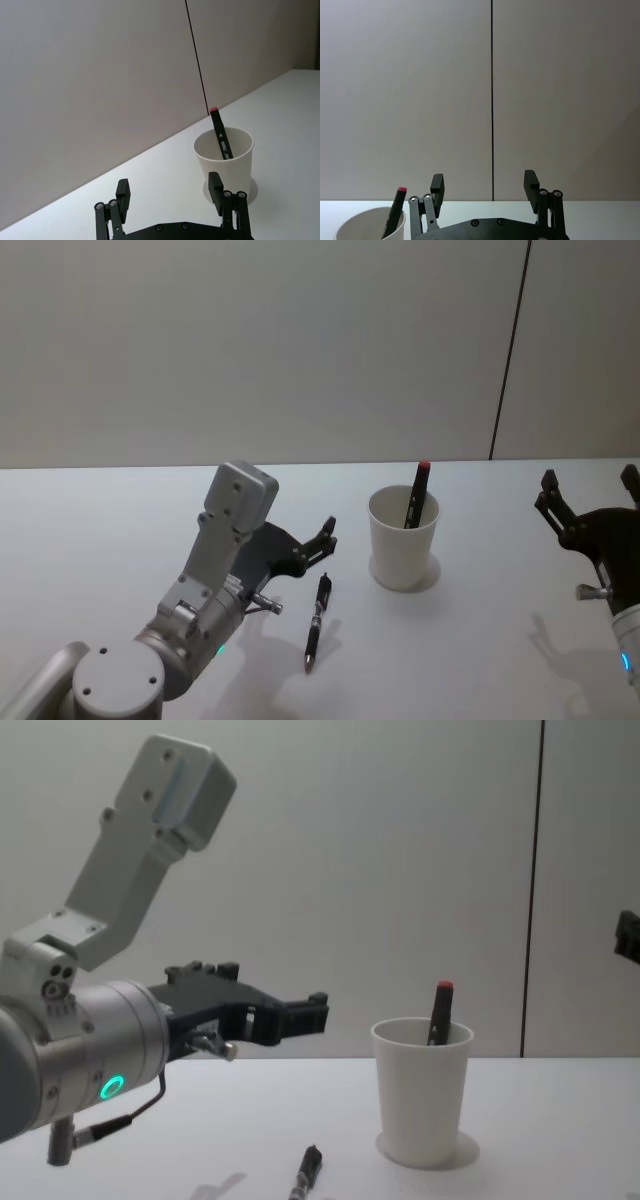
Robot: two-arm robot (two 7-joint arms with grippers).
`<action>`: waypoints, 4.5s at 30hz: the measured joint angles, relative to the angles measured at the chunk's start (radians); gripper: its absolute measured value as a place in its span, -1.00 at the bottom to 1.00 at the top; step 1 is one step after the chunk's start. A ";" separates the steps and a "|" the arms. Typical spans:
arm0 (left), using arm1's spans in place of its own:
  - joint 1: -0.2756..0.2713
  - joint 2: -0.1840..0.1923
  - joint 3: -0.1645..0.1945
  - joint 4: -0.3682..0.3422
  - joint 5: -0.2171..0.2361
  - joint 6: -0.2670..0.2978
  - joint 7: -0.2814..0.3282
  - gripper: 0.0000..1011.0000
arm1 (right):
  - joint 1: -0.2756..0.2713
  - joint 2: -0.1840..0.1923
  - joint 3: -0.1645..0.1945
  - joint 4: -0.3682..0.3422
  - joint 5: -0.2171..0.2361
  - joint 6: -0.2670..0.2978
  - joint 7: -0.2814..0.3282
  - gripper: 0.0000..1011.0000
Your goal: Place the pen into the pen holder.
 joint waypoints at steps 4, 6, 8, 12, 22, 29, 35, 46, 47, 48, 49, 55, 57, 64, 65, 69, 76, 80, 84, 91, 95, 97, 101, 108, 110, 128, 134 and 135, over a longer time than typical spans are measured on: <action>-0.001 -0.005 0.000 -0.009 -0.009 0.057 0.005 0.98 | -0.001 0.000 0.000 0.000 0.000 0.000 -0.001 0.98; -0.003 -0.010 -0.001 -0.018 -0.018 0.112 0.013 0.98 | -0.001 0.001 0.001 0.000 0.001 0.000 -0.002 0.98; -0.003 -0.011 -0.001 -0.020 -0.020 0.126 0.016 0.98 | -0.001 0.001 0.001 -0.001 0.001 0.000 -0.002 0.98; -0.009 -0.025 -0.001 -0.034 -0.027 0.227 0.036 0.98 | -0.002 0.001 0.001 -0.001 0.001 0.000 -0.002 0.98; -0.024 -0.058 0.008 -0.050 -0.018 0.386 0.074 0.98 | -0.003 0.001 0.001 -0.002 0.002 0.000 -0.003 0.98; -0.042 -0.092 0.015 -0.051 -0.011 0.509 0.094 0.98 | -0.003 0.001 0.001 -0.002 0.002 0.000 -0.003 0.98; -0.058 -0.120 0.020 -0.040 -0.009 0.598 0.105 0.98 | -0.003 0.001 0.001 -0.002 0.002 0.000 -0.004 0.98; -0.089 -0.180 0.028 0.010 -0.008 0.748 0.121 0.98 | -0.003 0.001 0.001 -0.002 0.002 0.000 -0.003 0.98; -0.091 -0.185 0.029 0.015 -0.008 0.753 0.122 0.98 | -0.003 0.001 0.001 -0.002 0.002 0.000 -0.003 0.98; -0.093 -0.188 0.029 0.020 -0.008 0.760 0.122 0.98 | -0.003 0.001 0.001 -0.002 0.002 0.000 -0.003 0.98; -0.095 -0.192 0.029 0.025 -0.008 0.763 0.122 0.98 | -0.003 0.001 0.001 -0.002 0.002 0.000 -0.003 0.98; -0.108 -0.215 0.029 0.063 -0.007 0.786 0.123 0.98 | -0.003 0.001 0.001 -0.002 0.002 0.000 -0.003 0.98; -0.111 -0.222 0.028 0.076 -0.004 0.791 0.123 0.98 | -0.003 0.001 0.001 -0.002 0.002 0.000 -0.003 0.98; -0.118 -0.237 0.025 0.105 0.005 0.797 0.121 0.91 | -0.003 0.001 0.001 -0.002 0.002 0.000 -0.003 0.98; -0.119 -0.239 0.025 0.108 0.006 0.797 0.121 0.86 | -0.003 0.001 0.001 -0.002 0.002 0.000 -0.003 0.98; -0.120 -0.247 0.020 0.122 0.007 0.797 0.122 0.65 | -0.003 0.001 0.001 -0.002 0.002 0.000 -0.003 0.98; -0.122 -0.259 0.006 0.141 -0.012 0.796 0.129 0.23 | -0.003 0.001 0.001 -0.002 0.002 0.000 -0.003 0.98; -0.122 -0.265 -0.003 0.151 -0.025 0.795 0.133 0.00 | -0.003 0.001 0.001 -0.002 0.002 0.000 -0.003 0.98; -0.122 -0.269 -0.008 0.154 -0.031 0.795 0.135 -0.07 | -0.003 0.001 0.001 -0.002 0.002 0.000 -0.003 0.98; -0.120 -0.278 -0.018 0.162 -0.037 0.794 0.140 -0.28 | -0.003 0.001 0.001 -0.002 0.002 0.000 -0.003 0.98; -0.118 -0.280 -0.021 0.163 -0.038 0.794 0.141 -0.34 | -0.003 0.001 0.001 -0.002 0.002 0.000 -0.003 0.98; -0.117 -0.282 -0.023 0.162 -0.037 0.794 0.141 -0.37 | -0.003 0.001 0.001 -0.002 0.002 0.000 -0.003 0.98; -0.114 -0.283 -0.025 0.157 -0.033 0.794 0.140 -0.41 | -0.003 0.001 0.001 -0.002 0.002 0.000 -0.003 0.98; -0.105 -0.283 -0.029 0.138 -0.024 0.799 0.135 -0.60 | -0.003 0.001 0.001 -0.002 0.002 0.000 -0.003 0.98; -0.102 -0.283 -0.030 0.131 -0.021 0.801 0.133 -0.68 | -0.003 0.001 0.001 -0.002 0.002 0.000 -0.003 0.98; -0.082 -0.279 -0.041 0.075 0.010 0.778 0.116 -0.73 | -0.003 0.001 0.001 -0.002 0.002 0.000 -0.003 0.98; -0.071 -0.274 -0.044 0.052 0.036 0.743 0.126 -0.73 | -0.003 0.001 0.001 -0.002 0.002 0.000 -0.003 0.98; -0.069 -0.273 -0.045 0.050 0.041 0.736 0.128 -0.73 | -0.003 0.001 0.001 -0.002 0.002 0.000 -0.003 0.98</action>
